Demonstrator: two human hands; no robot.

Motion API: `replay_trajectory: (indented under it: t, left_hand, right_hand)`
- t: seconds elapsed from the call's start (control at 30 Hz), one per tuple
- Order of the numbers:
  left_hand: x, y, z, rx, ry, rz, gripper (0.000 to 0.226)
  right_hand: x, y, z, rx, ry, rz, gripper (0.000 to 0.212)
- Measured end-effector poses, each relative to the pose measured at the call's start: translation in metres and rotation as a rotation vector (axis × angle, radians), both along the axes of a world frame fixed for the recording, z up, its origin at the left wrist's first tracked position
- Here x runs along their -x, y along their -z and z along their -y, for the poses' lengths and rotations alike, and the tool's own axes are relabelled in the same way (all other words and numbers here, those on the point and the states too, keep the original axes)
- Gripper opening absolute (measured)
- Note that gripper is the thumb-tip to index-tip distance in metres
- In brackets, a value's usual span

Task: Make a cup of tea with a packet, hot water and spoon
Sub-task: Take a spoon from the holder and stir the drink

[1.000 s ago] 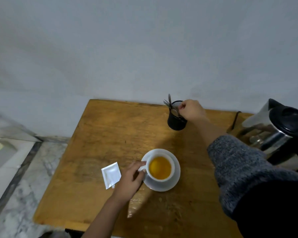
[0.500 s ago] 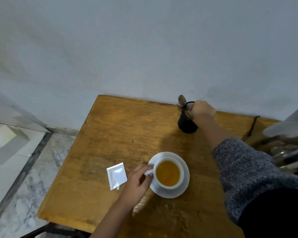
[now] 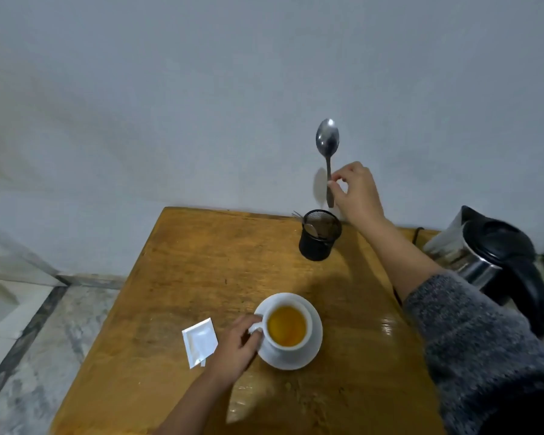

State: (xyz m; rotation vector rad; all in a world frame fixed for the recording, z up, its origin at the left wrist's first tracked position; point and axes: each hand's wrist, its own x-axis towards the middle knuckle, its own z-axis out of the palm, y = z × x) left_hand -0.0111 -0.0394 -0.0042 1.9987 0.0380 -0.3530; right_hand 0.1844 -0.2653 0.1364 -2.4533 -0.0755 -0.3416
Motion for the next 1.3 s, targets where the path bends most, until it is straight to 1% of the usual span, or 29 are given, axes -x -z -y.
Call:
replay_trajectory:
  t: [0.07,0.13,0.17,0.27,0.33,0.37,0.47,0.53,0.63,0.7,0.83,1.0,1.07,1.17,1.23,1.3]
  left_hand:
    - [0.0,-0.003,0.0,-0.01,0.016,0.003,0.032]
    - [0.001,-0.004,0.0,-0.013,0.026,0.013,0.031]
    - [0.001,-0.004,-0.001,-0.013,0.028,0.018,0.028]
    - [0.001,-0.004,0.0,-0.014,0.013,0.033,0.022]
    - [0.0,-0.005,0.003,-0.014,0.009,0.017,0.02]
    - [0.0,-0.005,0.004,-0.014,0.013,0.008,0.019]
    - [-0.004,-0.005,0.005,-0.018,0.021,-0.014,0.02]
    - [-0.005,-0.006,0.004,-0.017,0.027,-0.02,0.025]
    - [-0.005,-0.008,0.003,-0.009,0.037,-0.025,0.024]
    - [-0.005,-0.006,0.001,-0.01,0.033,-0.037,0.02]
    - [-0.004,-0.005,0.001,-0.012,0.027,-0.054,0.017]
    - [-0.003,-0.009,0.003,0.001,0.036,-0.077,0.017]
    - [-0.004,-0.008,0.002,-0.011,0.04,-0.086,0.018]
    - [-0.006,-0.01,0.002,-0.018,0.052,-0.093,0.016]
    - [-0.008,-0.011,0.002,-0.017,0.067,-0.092,0.016]
    - [-0.008,-0.01,0.001,-0.025,0.078,-0.091,0.017]
  right_hand:
    - [0.012,-0.026,0.003,-0.102,-0.076,-0.002,0.012]
    - [0.029,-0.049,0.007,-0.206,-0.138,-0.021,0.01]
    - [0.038,-0.058,0.008,-0.222,-0.165,-0.013,0.01]
    - [0.065,-0.073,0.012,-0.165,-0.197,0.063,0.013]
    - [0.082,-0.074,0.015,-0.107,-0.18,0.063,0.016]
    - [0.09,-0.071,0.016,-0.077,-0.175,0.021,0.016]
    - [0.115,-0.054,0.018,-0.025,-0.203,-0.206,0.01]
    - [0.132,-0.042,0.018,0.009,-0.25,-0.337,0.012]
    - [0.154,-0.024,0.017,0.051,-0.307,-0.429,0.019]
    - [0.164,-0.017,0.017,0.014,-0.297,-0.435,0.018]
    - [0.176,-0.015,0.02,-0.079,-0.222,-0.338,0.009]
    - [0.18,-0.011,0.011,-0.136,-0.196,-0.301,0.015]
    - [0.18,-0.007,0.003,-0.129,-0.213,-0.297,0.017]
    - [0.18,0.0,-0.007,-0.076,-0.236,-0.355,0.019]
    - [0.18,0.004,-0.012,-0.046,-0.238,-0.394,0.017]
    - [0.181,0.007,-0.016,-0.054,-0.212,-0.393,0.014]
